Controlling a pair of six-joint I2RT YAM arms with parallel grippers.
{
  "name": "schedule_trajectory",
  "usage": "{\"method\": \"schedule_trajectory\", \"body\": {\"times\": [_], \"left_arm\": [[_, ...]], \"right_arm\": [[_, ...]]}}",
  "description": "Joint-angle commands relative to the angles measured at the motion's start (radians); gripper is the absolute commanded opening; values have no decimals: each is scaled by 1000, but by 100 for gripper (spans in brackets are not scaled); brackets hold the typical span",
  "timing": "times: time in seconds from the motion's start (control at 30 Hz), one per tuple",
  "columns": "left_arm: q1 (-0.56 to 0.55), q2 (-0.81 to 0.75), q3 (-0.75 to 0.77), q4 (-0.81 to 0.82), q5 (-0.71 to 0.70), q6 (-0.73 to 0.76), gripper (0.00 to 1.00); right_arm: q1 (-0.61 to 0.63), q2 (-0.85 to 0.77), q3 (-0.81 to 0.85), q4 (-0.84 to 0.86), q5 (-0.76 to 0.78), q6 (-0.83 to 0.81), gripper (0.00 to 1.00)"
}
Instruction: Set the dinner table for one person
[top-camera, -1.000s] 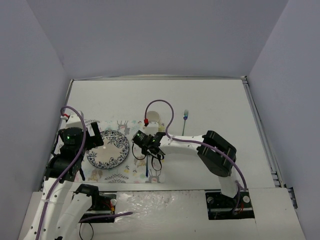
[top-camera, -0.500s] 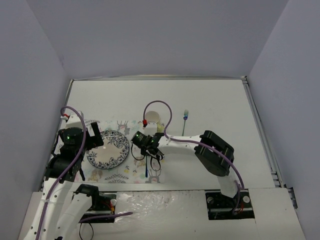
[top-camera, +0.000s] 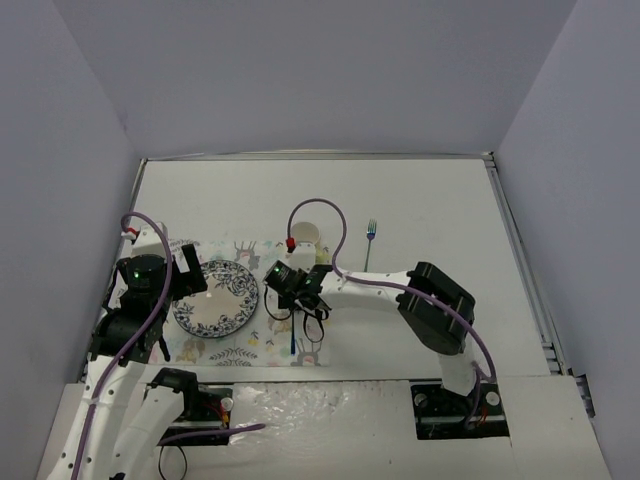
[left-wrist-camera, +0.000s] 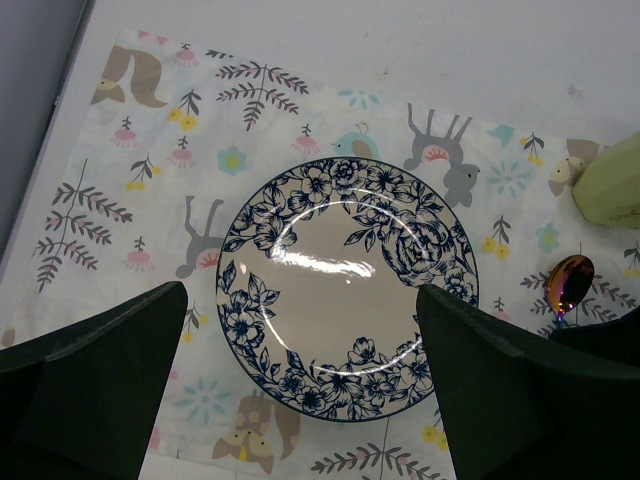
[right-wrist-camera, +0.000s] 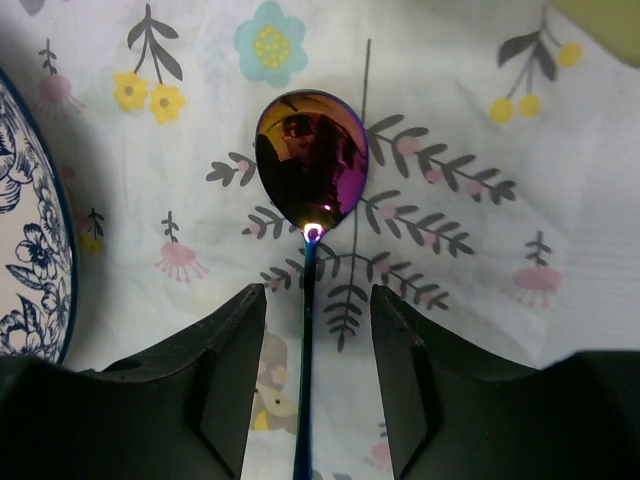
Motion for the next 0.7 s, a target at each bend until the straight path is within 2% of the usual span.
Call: {"method": "schedule_trajectory", "body": {"times": [0.0, 0.2, 0.3, 0.37, 0.5, 0.57, 0.67], "left_arm": [[0, 18, 22, 46, 9, -6, 97], [-6, 76, 88, 14, 82, -43, 97], [-15, 115, 135, 10, 129, -70, 97], [-28, 167, 199, 11, 182, -113, 97], [-124, 256, 283, 41, 182, -166, 97], [-181, 318, 321, 48, 149, -184, 97], [-339, 423, 411, 70, 31, -197, 97]], "right_arm": [[11, -204, -15, -24, 112, -31, 53], [-8, -452, -75, -52, 220, -104, 80], [-71, -537, -121, -57, 240, -127, 92], [-117, -593, -160, -59, 249, -143, 94], [-232, -682, -258, -57, 251, -177, 95], [-324, -729, -287, -57, 213, -187, 95], [-419, -802, -346, -57, 193, -225, 95]]}}
